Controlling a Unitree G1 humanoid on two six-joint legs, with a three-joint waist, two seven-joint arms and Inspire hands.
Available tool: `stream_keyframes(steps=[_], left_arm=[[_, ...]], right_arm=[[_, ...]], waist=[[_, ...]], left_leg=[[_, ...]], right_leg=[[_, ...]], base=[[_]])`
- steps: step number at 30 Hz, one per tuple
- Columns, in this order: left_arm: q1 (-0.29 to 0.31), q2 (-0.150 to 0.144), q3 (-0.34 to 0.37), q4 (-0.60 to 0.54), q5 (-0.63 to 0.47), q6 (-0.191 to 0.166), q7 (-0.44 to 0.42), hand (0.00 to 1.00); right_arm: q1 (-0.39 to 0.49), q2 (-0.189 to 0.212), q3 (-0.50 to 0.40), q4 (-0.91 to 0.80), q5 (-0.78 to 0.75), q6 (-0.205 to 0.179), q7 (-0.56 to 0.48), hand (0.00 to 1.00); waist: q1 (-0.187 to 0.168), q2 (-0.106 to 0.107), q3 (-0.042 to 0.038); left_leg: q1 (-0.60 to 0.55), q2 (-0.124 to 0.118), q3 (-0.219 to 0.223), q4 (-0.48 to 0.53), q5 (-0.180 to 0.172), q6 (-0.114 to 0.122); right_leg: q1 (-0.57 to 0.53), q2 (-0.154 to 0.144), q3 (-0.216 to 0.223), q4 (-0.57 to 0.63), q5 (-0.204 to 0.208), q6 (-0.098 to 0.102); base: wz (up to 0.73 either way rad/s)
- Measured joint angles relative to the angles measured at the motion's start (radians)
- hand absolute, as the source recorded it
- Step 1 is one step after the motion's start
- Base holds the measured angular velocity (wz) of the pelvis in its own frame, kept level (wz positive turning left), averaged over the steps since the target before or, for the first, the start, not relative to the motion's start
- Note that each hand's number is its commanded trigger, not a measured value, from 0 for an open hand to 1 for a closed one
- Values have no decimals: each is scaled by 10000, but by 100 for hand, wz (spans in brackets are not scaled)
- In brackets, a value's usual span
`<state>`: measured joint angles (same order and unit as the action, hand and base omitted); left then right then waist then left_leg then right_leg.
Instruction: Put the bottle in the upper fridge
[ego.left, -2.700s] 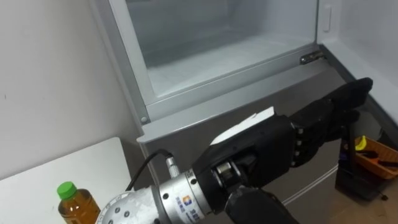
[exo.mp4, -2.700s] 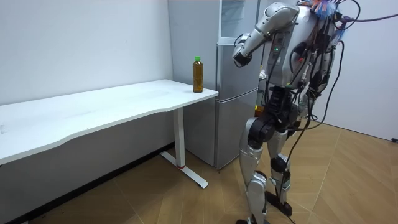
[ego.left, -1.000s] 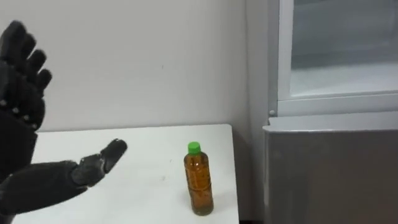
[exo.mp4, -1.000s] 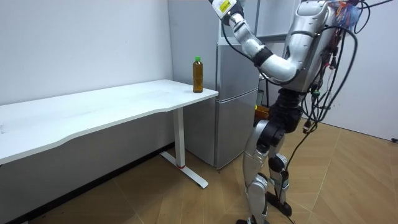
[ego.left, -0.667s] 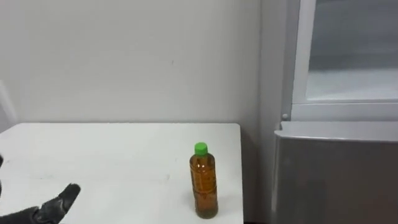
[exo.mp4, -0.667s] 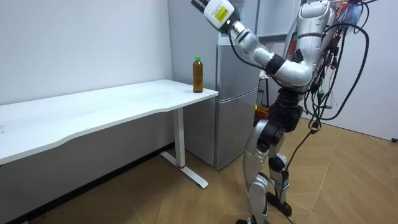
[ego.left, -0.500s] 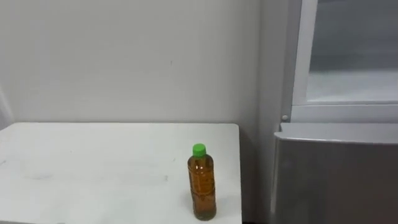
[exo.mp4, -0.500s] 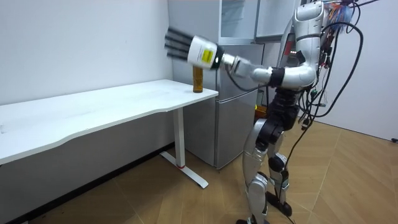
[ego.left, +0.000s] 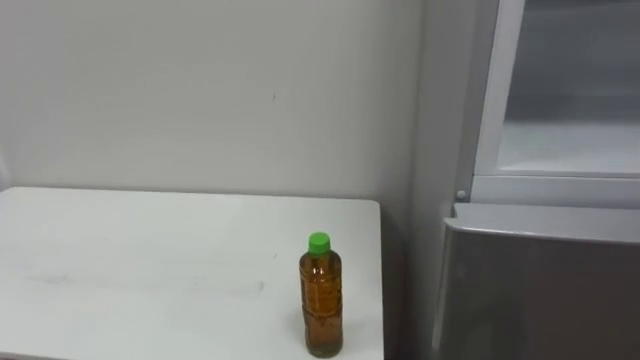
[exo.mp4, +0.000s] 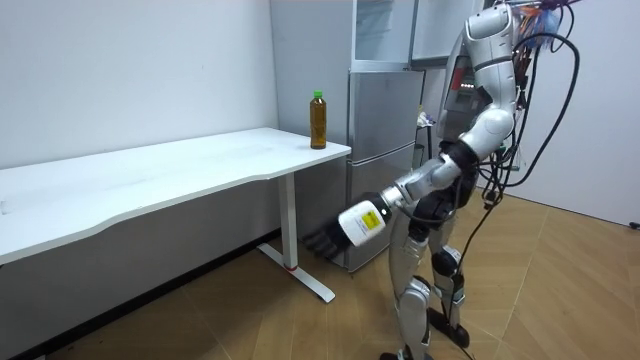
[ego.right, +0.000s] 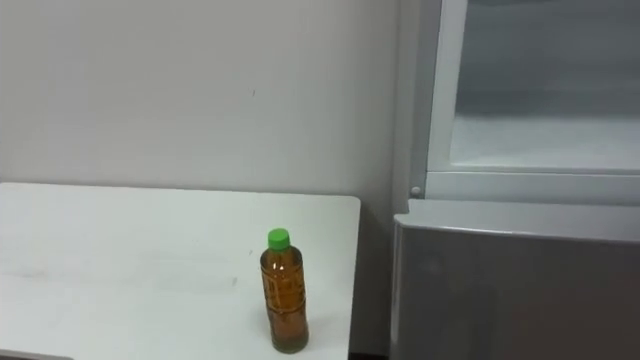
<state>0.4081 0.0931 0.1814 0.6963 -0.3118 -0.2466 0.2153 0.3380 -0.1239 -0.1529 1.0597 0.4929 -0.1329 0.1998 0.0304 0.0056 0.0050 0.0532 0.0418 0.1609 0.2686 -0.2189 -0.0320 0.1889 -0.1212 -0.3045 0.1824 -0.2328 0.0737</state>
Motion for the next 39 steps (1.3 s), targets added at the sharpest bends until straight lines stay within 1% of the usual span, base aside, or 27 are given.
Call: stream_keyframes(steps=[3,4,5,6,8,10,14,16,17,18,19,20,22,24,26,27,28,32,36,37,39], left_arm=[[-101,22,-358,1403,18,-12,-81,0],[-90,20,-468,1752,55,11,-100,0],[-97,18,-496,1891,203,28,-104,0],[-40,19,-514,2127,543,84,-106,0],[-24,36,-499,2590,1113,199,-105,0],[-33,33,-551,2935,1816,478,-121,0],[-99,28,-804,3101,2551,784,-250,0],[-396,49,-1136,3314,2966,1046,-376,0],[-510,52,-1177,3389,3073,1083,-414,0],[-720,120,-1251,3509,3240,1168,-497,0],[-879,186,-1277,3645,3443,1182,-554,0],[-942,190,-1282,3681,3472,1191,-598,0],[-1173,282,-1376,3903,3474,1355,-740,0],[-1247,355,-1519,3913,3484,1406,-818,0],[-1265,367,-1584,3912,3476,1421,-819,0],[-1306,395,-1662,3913,3475,1432,-820,0],[-1345,412,-1692,3913,3479,1455,-832,0],[-1389,454,-1722,3920,3514,1474,-925,0],[-1389,455,-1673,3917,3665,1522,-995,0],[-1388,456,-1670,3917,3682,1536,-1006,0],[-1375,456,-1659,3917,3718,1536,-1008,0]], right_arm=[[-87,4,139,349,-2,13,38,0],[-67,4,139,365,-11,15,48,0],[-59,0,135,376,-10,17,46,0],[-31,-19,128,422,-6,27,46,0],[-39,-41,117,588,16,35,60,0],[-68,-55,119,624,91,37,105,0],[-271,-57,165,860,125,63,114,0],[-533,-58,336,1018,134,194,81,0],[-550,-57,339,1017,133,199,81,0],[-579,-57,357,1018,122,208,76,0],[-628,-59,391,1022,113,209,57,0],[-663,-60,425,1039,103,208,49,0],[-805,-50,515,1098,68,212,16,0],[-837,-53,543,1106,70,216,13,0],[-869,-63,625,1110,73,225,10,0],[-933,-64,716,1113,90,228,2,0],[-941,-60,789,1118,92,238,0,0],[-1148,-51,965,1153,-25,257,3,0],[-1207,-58,963,1173,-274,262,2,0],[-1208,-58,964,1172,-273,271,2,0],[-1202,-56,963,1172,-257,285,2,0]], waist=[[4,40,-20],[-13,49,-24],[-13,89,-49],[-28,59,-40],[-42,99,-70],[-79,136,-60],[-173,96,-51],[-302,79,-41],[-307,76,-40],[-326,77,-38],[-386,86,-33],[-437,89,-31],[-605,93,-31],[-660,90,-33],[-652,93,-32],[-653,62,1],[-663,60,11],[-716,25,44],[-739,45,51],[-752,81,72],[-762,90,75]], left_leg=[[30,1,25,-16,-22,0],[20,2,24,-16,-26,-5],[20,2,31,-17,-26,-6],[37,3,42,-32,-27,-8],[65,3,40,-31,-30,-14],[79,10,18,-28,-32,-16],[66,15,12,-11,-49,-11],[47,20,21,26,-47,-9],[48,23,26,31,-47,-8],[60,29,46,31,-47,-8],[55,31,55,30,-44,-6],[45,31,60,31,-43,-5],[22,31,69,13,-43,-5],[15,31,112,-10,-42,-6],[-18,41,210,-30,-42,-6],[-22,42,249,-28,-42,-6],[-44,43,269,-29,-43,-6],[-81,46,275,-45,-43,-7],[-75,56,266,-64,-48,-10],[-62,56,266,-103,-48,-10],[-62,60,267,-110,-48,-10]], right_leg=[[4,0,35,-17,1,2],[-1,4,28,-38,1,2],[2,7,29,-49,1,2],[20,11,32,-70,4,4],[51,10,20,-65,9,6],[42,5,6,21,9,6],[44,5,-8,31,8,6],[28,4,17,22,8,5],[26,4,25,14,7,6],[24,5,42,-23,6,5],[16,7,48,-39,7,4],[7,7,56,-44,8,4],[-13,19,61,-90,14,3],[-48,21,107,-102,16,4],[-147,24,216,-50,26,3],[-177,20,264,-23,30,4],[-227,14,285,15,32,6],[-284,13,294,35,37,7],[-286,25,295,36,39,3],[-293,27,295,37,44,-3],[-293,31,292,41,47,-8]], base=[[-3],[0],[0],[0],[0],[0],[0],[0],[-4],[-3],[-3],[0],[0],[-8],[-15],[-11],[-8],[-1],[0],[0],[0]])
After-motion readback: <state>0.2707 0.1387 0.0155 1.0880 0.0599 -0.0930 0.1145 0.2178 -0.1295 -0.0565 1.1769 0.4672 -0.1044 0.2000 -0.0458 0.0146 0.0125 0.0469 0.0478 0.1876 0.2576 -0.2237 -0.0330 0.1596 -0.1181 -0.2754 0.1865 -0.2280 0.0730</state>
